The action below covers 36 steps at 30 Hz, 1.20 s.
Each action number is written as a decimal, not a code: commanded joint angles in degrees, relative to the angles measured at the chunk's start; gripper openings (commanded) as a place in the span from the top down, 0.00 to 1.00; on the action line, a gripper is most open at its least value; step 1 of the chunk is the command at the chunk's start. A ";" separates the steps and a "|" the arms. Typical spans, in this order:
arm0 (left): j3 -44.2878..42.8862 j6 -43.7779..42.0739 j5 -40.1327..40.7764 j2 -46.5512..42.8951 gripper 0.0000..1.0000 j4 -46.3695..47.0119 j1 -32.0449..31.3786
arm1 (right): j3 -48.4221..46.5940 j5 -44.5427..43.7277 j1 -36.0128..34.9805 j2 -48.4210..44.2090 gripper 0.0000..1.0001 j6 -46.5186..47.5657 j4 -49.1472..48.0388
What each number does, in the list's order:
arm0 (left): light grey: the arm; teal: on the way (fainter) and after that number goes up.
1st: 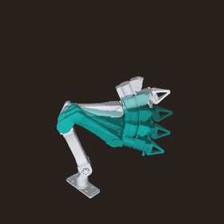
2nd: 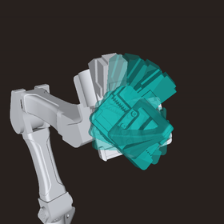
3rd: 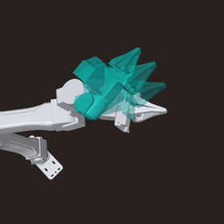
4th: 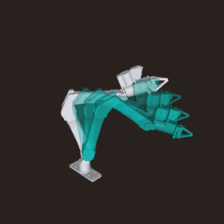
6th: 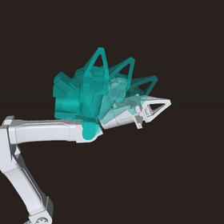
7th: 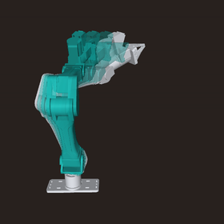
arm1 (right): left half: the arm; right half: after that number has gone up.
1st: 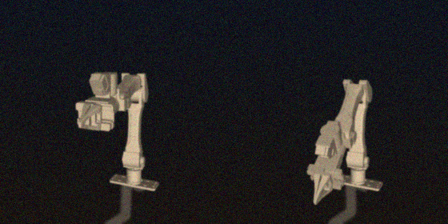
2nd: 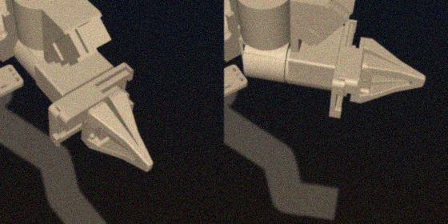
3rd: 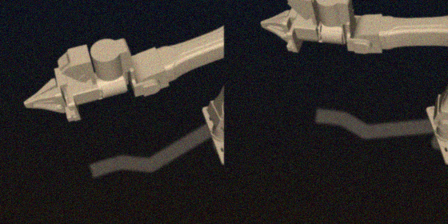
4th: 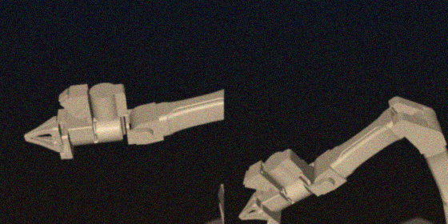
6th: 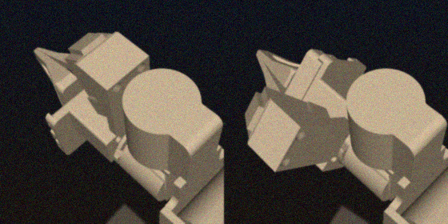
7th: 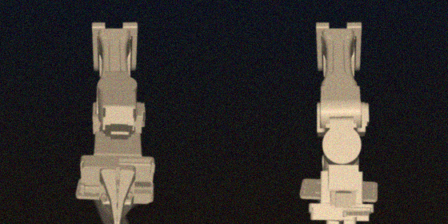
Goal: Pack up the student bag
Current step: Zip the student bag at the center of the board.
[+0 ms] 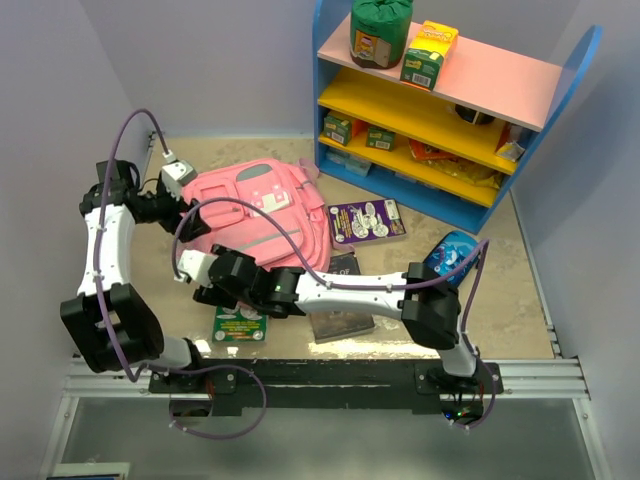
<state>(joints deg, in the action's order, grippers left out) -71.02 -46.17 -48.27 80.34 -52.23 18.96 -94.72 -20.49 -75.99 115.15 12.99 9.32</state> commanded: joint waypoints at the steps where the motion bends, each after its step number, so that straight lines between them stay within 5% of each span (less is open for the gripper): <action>1: 0.62 -0.24 -1.74 2.54 0.13 1.41 0.55 | -1.45 4.41 0.22 1.30 0.30 13.01 -2.96; 5: 0.80 0.90 -0.52 2.90 0.19 3.09 1.08 | 1.38 8.79 0.40 2.17 0.31 19.43 -5.81; 13: 1.41 6.09 3.01 2.46 0.16 7.67 1.34 | -10.04 12.57 2.24 9.73 0.39 22.34 0.69; 19: 1.94 7.50 2.83 1.05 0.15 8.46 1.25 | -13.47 13.45 3.56 12.29 0.60 20.41 3.07; 25: 2.20 7.68 2.65 0.70 0.15 8.72 1.34 | -14.18 14.78 4.09 13.08 0.68 18.56 3.77; 36: 2.03 6.62 3.45 -0.18 0.14 8.72 1.25 | -17.17 17.15 4.18 15.10 0.55 20.49 10.01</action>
<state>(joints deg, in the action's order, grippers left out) -68.77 -39.64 -44.25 82.35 -44.56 19.86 -109.08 -4.29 -71.94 128.97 32.36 16.93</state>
